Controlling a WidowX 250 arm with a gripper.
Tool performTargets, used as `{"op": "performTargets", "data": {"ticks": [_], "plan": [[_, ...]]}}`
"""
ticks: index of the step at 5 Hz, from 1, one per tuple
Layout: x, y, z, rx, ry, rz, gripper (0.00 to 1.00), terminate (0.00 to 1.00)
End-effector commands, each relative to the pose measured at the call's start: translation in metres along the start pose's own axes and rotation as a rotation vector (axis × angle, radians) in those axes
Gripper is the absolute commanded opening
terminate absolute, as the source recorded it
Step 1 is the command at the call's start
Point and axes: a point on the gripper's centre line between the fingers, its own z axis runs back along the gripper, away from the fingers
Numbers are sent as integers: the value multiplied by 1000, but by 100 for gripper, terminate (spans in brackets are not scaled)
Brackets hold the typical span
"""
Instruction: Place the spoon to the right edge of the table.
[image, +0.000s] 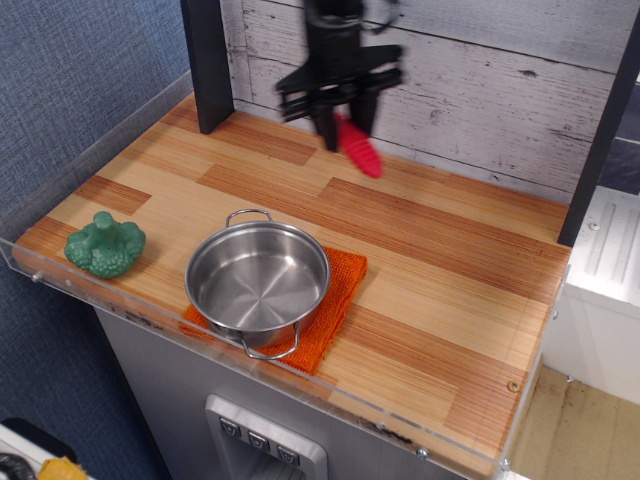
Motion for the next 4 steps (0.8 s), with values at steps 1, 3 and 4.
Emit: {"op": "performTargets", "data": {"ticks": [1,3,4], "plan": [[-48,3,22,-147,46,-400,0,0],[-94,-5,12,-192,103,-653,0,0],[-106,-9,1,-213,108,-714,0,0]]}}
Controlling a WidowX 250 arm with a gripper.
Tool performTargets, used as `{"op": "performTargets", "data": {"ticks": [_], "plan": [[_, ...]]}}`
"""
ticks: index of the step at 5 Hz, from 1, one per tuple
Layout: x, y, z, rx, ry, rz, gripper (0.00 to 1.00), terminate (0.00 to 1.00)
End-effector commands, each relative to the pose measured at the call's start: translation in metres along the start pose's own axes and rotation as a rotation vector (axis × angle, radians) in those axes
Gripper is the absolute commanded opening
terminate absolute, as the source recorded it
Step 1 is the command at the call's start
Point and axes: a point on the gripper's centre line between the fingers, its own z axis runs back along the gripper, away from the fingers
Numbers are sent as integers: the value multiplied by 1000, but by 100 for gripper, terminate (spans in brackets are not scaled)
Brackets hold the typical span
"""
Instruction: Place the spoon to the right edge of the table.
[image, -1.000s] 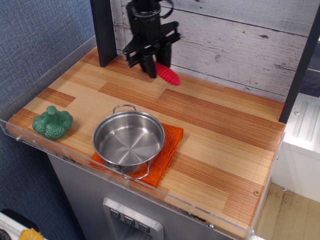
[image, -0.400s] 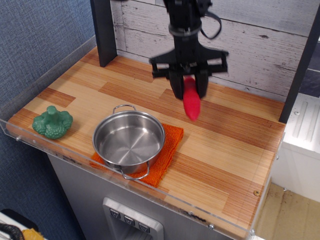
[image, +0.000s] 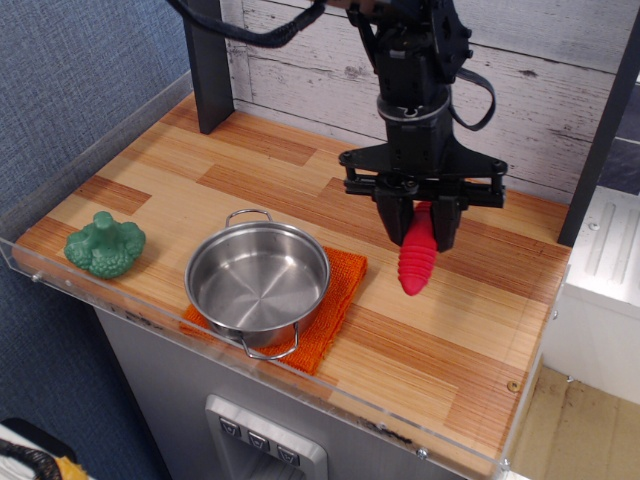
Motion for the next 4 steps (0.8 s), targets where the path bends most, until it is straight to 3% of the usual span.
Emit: {"op": "performTargets", "data": {"ticks": [1,2,4], "plan": [[-4,-11,-12,-13,-39,-68,0,0],[-10,-16,-32,4,12,-126,0,0],[-8,-19,-53,-6,-51,-138,0,0]]}}
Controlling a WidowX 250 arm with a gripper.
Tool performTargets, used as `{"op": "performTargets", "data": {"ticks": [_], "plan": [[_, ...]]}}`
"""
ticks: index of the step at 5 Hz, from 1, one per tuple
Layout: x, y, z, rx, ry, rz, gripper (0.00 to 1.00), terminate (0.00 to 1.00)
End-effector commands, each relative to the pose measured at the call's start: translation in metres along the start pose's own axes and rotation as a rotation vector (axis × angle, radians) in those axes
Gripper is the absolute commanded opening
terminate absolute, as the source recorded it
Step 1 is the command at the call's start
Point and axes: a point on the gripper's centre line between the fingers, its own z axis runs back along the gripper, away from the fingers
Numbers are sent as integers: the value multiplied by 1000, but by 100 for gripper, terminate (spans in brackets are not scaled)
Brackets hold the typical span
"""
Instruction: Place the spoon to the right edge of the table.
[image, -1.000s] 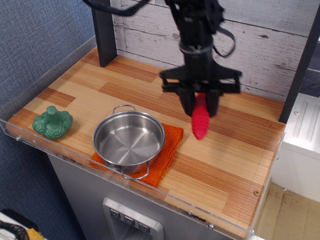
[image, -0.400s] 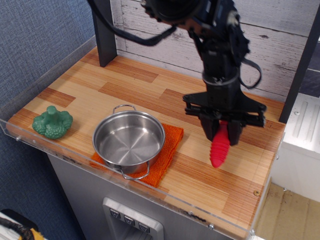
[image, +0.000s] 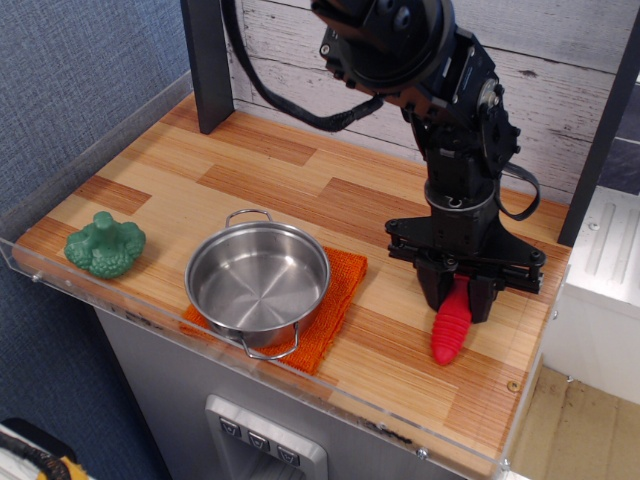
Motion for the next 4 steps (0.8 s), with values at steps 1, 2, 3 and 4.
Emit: {"op": "performTargets", "data": {"ticks": [1,2,3,4], "plan": [[5,8,3,5,-44,-24,100,0],[6,13,8,7,-45,-20,100,0],[7,17,27,3,-64,-4,100,0],[14,23,51,12,-101,26,100,0]]}}
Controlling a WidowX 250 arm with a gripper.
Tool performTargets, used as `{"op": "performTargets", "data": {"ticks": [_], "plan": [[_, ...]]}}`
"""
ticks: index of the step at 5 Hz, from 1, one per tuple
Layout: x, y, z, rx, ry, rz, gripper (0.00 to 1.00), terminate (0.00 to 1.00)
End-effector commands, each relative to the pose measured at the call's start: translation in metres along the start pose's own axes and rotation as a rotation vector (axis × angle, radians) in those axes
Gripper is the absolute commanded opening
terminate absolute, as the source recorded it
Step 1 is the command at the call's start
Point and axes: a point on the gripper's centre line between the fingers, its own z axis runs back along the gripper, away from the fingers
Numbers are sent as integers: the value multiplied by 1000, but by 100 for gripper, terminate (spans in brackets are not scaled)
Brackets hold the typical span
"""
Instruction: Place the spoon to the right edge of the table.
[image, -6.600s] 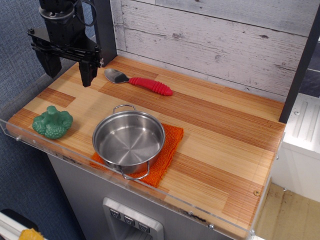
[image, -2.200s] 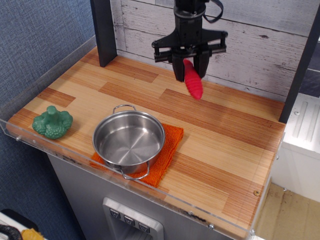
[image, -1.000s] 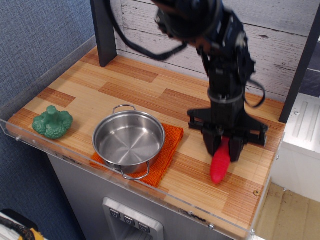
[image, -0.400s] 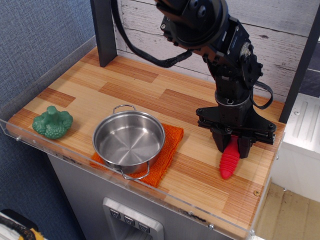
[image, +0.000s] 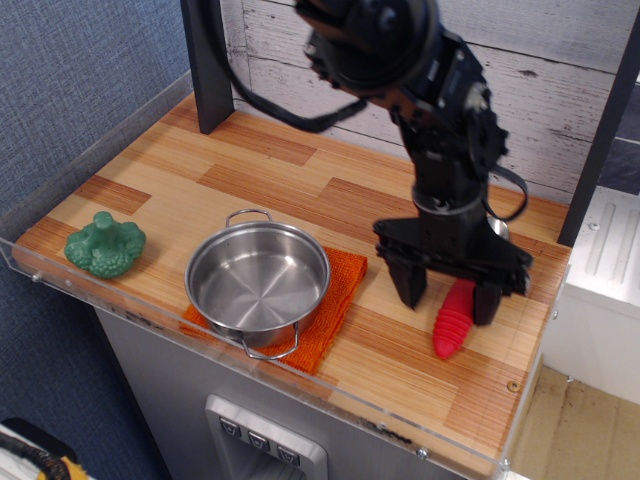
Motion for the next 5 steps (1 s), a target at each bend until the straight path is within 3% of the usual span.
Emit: {"op": "performTargets", "data": {"ticks": [1,2,3,5], "plan": [[29,17,65,-7,-118,65,100,0],[40,34,86,48,-137,135,100,0],[45,60,100,97,-120,124,100,0],[30,133,131,264,-56,95,100,0]]}}
